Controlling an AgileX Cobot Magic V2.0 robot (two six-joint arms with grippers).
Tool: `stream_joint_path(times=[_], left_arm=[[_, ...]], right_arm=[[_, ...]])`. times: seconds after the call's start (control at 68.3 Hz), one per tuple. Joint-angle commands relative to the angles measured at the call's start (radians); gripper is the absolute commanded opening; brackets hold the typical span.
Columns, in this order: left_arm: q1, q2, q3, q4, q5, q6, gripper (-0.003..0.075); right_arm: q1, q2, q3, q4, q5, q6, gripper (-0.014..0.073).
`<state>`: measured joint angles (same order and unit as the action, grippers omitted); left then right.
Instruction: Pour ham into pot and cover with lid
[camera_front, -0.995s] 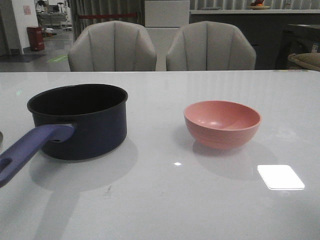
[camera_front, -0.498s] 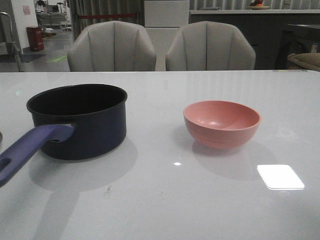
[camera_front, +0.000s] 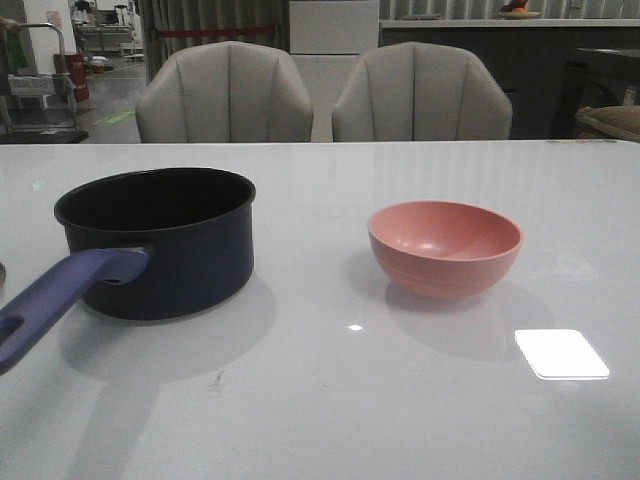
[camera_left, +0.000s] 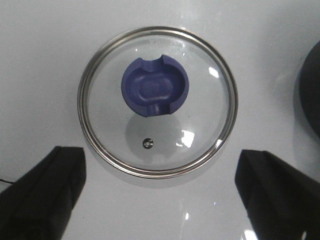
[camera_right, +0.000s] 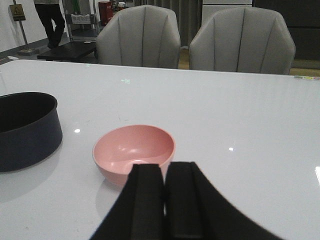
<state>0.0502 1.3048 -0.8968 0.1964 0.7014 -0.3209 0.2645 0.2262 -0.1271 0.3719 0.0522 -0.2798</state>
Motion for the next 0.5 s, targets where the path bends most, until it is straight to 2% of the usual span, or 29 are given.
stream_joint_path(times=[0.0, 0.088, 0.249, 0.483], left_arm=[[0.005, 0.092, -0.115, -0.002, 0.049, -0.008, 0.0625], [0.015, 0.173, -0.193, -0.029, 0.123, 0.001, 0.0625], [0.080, 0.307, -0.341, -0.169, 0.272, 0.150, 0.0625], [0.114, 0.400, -0.477, -0.196, 0.345, 0.183, 0.0625]], right_arm=[[0.002, 0.006, -0.031, 0.001, -0.085, -0.011, 0.0153], [0.002, 0.006, -0.031, 0.001, -0.085, -0.011, 0.0153], [0.002, 0.006, -0.031, 0.001, -0.085, -0.011, 0.0153], [0.002, 0.006, -0.031, 0.001, -0.085, -0.011, 0.0153]])
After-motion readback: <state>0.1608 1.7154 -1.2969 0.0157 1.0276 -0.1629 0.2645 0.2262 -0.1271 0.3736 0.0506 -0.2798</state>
